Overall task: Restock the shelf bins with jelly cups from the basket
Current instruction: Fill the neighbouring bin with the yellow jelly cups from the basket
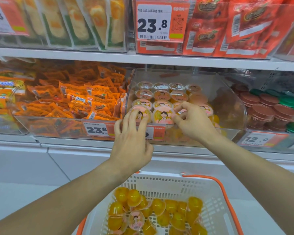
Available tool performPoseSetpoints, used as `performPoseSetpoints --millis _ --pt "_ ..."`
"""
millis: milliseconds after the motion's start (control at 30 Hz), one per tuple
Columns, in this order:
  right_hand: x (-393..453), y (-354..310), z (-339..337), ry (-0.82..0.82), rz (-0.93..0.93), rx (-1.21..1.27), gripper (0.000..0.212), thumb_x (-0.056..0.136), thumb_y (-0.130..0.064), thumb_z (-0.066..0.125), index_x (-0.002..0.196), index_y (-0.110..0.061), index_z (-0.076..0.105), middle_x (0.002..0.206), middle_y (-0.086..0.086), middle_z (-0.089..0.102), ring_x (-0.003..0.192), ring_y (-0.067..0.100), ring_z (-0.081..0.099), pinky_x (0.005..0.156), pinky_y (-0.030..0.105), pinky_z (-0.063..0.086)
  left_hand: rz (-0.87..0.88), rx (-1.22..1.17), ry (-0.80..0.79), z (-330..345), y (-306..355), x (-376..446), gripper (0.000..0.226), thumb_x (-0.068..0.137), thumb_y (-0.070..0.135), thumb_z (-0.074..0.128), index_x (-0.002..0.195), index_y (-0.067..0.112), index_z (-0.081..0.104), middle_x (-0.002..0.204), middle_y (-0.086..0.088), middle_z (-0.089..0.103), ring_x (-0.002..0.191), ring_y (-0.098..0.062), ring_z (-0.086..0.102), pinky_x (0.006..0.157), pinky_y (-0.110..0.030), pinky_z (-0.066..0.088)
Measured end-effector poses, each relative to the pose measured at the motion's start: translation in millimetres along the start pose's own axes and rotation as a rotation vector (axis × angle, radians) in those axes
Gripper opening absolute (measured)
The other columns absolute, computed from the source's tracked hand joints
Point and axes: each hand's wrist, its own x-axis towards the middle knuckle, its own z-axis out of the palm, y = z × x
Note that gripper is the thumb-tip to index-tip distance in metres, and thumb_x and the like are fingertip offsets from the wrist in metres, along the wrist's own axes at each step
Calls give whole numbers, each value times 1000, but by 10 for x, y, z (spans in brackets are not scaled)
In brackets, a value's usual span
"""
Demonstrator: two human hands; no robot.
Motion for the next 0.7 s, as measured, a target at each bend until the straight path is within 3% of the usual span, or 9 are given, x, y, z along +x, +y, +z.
performPoseSetpoints --millis 133,300,433,533,633,700 --pt "-13 -19 -31 4 -7 -39 6 95 -28 63 94 -24 58 64 -3 71 49 1 58 49 22 36 2 3 19 6 -5 8 70 74 34 53 140 14 45 152 -14 32 141 -30 29 109 -50 26" --pt "-56 0 -46 19 -15 -8 11 98 -33 57 100 -22 55 71 1 72 63 12 64 63 33 51 12 -29 45 -17 -22 7 68 74 33 54 137 12 47 149 -13 35 139 -30 32 107 -48 25" --pt "-143 53 -75 285 -175 -9 4 96 -25 59 94 -23 57 77 -12 60 72 4 56 75 37 49 29 -80 108 -57 3 -3 61 72 29 58 130 11 51 142 -11 41 129 -31 38 99 -46 34" --pt "-349 97 -109 424 -415 40 4 93 -16 60 89 -17 60 72 -3 55 66 12 49 67 36 45 162 -175 255 -105 21 18 42 73 19 59 114 8 59 115 -10 52 105 -28 45 83 -39 42" --pt "-672 229 0 320 -560 18 8 90 -16 60 85 -10 61 63 -1 49 58 11 42 57 29 38 362 -349 221 -79 67 -39 14 82 13 53 95 11 60 87 -2 57 81 -22 52 67 -36 44" --pt "-890 393 173 136 -534 -20 11 90 -22 57 86 -12 60 59 -6 46 56 7 39 54 28 36 411 -358 4 22 132 -148 10 85 20 48 90 18 57 80 4 60 72 -22 56 59 -36 45"
